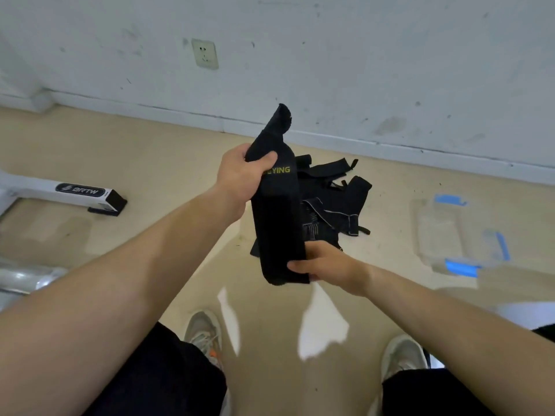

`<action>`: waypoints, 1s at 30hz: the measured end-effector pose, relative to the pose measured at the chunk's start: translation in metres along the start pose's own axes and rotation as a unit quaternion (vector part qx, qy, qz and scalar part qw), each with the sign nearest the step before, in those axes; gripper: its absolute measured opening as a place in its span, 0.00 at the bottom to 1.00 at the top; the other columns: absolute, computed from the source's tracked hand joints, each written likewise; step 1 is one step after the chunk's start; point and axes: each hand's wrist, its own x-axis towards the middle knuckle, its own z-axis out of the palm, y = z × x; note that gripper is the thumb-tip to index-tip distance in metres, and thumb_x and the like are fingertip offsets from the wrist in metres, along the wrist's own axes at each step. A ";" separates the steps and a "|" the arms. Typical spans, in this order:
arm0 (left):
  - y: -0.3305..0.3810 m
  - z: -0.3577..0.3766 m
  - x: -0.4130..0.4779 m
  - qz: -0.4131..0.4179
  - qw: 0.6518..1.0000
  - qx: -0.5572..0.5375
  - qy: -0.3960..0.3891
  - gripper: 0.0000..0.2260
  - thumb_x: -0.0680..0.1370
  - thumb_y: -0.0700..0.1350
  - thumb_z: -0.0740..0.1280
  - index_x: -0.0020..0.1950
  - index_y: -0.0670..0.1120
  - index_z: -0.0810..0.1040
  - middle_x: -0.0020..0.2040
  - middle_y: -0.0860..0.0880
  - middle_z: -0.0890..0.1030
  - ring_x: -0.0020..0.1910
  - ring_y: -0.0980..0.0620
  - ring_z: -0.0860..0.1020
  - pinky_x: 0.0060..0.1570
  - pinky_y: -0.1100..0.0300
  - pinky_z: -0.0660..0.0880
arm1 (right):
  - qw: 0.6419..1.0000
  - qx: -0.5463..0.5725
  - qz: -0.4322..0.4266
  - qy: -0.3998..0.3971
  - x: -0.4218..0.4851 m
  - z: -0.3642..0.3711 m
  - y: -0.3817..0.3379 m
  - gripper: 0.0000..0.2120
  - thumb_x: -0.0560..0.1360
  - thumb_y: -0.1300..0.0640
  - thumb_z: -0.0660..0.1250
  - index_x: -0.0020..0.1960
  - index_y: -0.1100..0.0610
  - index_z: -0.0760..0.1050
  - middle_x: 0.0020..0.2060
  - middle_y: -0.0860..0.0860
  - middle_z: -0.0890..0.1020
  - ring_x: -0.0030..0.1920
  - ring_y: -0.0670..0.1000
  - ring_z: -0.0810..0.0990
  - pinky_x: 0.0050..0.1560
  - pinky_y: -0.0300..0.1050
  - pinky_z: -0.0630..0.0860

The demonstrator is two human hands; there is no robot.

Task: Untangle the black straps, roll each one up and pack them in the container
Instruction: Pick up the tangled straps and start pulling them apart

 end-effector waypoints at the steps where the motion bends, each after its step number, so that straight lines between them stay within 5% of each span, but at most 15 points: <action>1: -0.002 0.000 0.000 -0.010 1.000 -0.016 0.008 0.05 0.79 0.43 0.73 0.54 0.46 0.83 0.52 0.43 0.87 0.53 0.42 0.85 0.55 0.46 0.83 | 1.000 -0.011 0.016 -0.002 -0.003 0.004 0.009 0.13 0.81 0.62 0.67 0.64 0.62 0.78 0.60 0.63 0.82 0.62 0.64 0.80 0.65 0.63 0.74; 6: -0.061 0.017 -0.010 -0.071 0.997 0.001 0.008 0.03 0.79 0.43 0.72 0.52 0.47 0.83 0.51 0.45 0.86 0.54 0.43 0.85 0.58 0.44 0.81 | 0.992 -0.075 0.099 -0.030 -0.011 0.016 0.048 0.16 0.80 0.59 0.67 0.67 0.55 0.75 0.59 0.53 0.83 0.57 0.54 0.83 0.52 0.50 0.83; 10: -0.120 0.029 -0.018 -0.143 0.989 0.021 -0.012 0.02 0.80 0.44 0.72 0.53 0.49 0.82 0.52 0.47 0.86 0.54 0.45 0.85 0.58 0.45 0.81 | 0.942 -0.299 0.152 -0.016 0.001 -0.002 0.073 0.20 0.80 0.55 0.67 0.69 0.62 0.74 0.64 0.57 0.80 0.62 0.57 0.79 0.63 0.52 0.75; 12: -0.146 0.033 -0.019 -0.168 0.985 0.030 -0.014 0.02 0.80 0.45 0.71 0.52 0.51 0.82 0.52 0.47 0.86 0.54 0.45 0.84 0.60 0.46 0.81 | 0.930 -0.322 0.171 0.041 0.011 -0.019 0.088 0.21 0.80 0.53 0.65 0.71 0.60 0.72 0.67 0.57 0.77 0.66 0.58 0.76 0.64 0.50 0.73; 15: -0.184 0.039 -0.019 -0.202 0.979 0.035 -0.002 0.02 0.81 0.45 0.71 0.53 0.51 0.81 0.53 0.47 0.85 0.55 0.45 0.83 0.62 0.45 0.79 | 0.935 -0.276 0.183 0.124 0.028 -0.039 0.111 0.18 0.80 0.54 0.64 0.69 0.56 0.73 0.66 0.55 0.78 0.63 0.57 0.77 0.64 0.50 0.74; 20: -0.244 0.043 -0.009 -0.247 0.968 0.035 0.005 0.08 0.81 0.45 0.71 0.60 0.48 0.81 0.55 0.46 0.84 0.57 0.44 0.83 0.62 0.44 0.79 | 0.937 -0.180 0.218 0.204 0.062 -0.057 0.153 0.16 0.80 0.59 0.64 0.65 0.65 0.75 0.61 0.62 0.80 0.61 0.61 0.78 0.61 0.51 0.74; 24: -0.281 0.042 0.008 -0.276 0.961 0.021 0.026 0.07 0.81 0.45 0.70 0.58 0.51 0.82 0.55 0.47 0.86 0.55 0.44 0.84 0.59 0.45 0.80 | 0.933 -0.109 0.235 0.249 0.096 -0.072 0.179 0.22 0.79 0.57 0.66 0.72 0.62 0.70 0.65 0.59 0.77 0.64 0.59 0.76 0.57 0.46 0.70; 27: -0.299 0.041 0.020 -0.306 0.951 -0.015 0.034 0.07 0.82 0.44 0.69 0.60 0.49 0.82 0.54 0.46 0.86 0.54 0.45 0.84 0.50 0.50 0.82 | 0.925 -0.051 0.237 0.294 0.120 -0.081 0.193 0.31 0.78 0.57 0.66 0.79 0.60 0.61 0.73 0.59 0.70 0.68 0.61 0.73 0.63 0.48 0.70; 30: -0.310 0.041 0.028 -0.332 0.939 -0.070 0.058 0.08 0.82 0.43 0.69 0.61 0.47 0.81 0.53 0.46 0.87 0.52 0.45 0.86 0.40 0.55 0.82 | 0.929 0.029 0.208 0.305 0.137 -0.084 0.201 0.31 0.79 0.58 0.69 0.77 0.62 0.61 0.68 0.58 0.76 0.60 0.56 0.76 0.62 0.47 0.71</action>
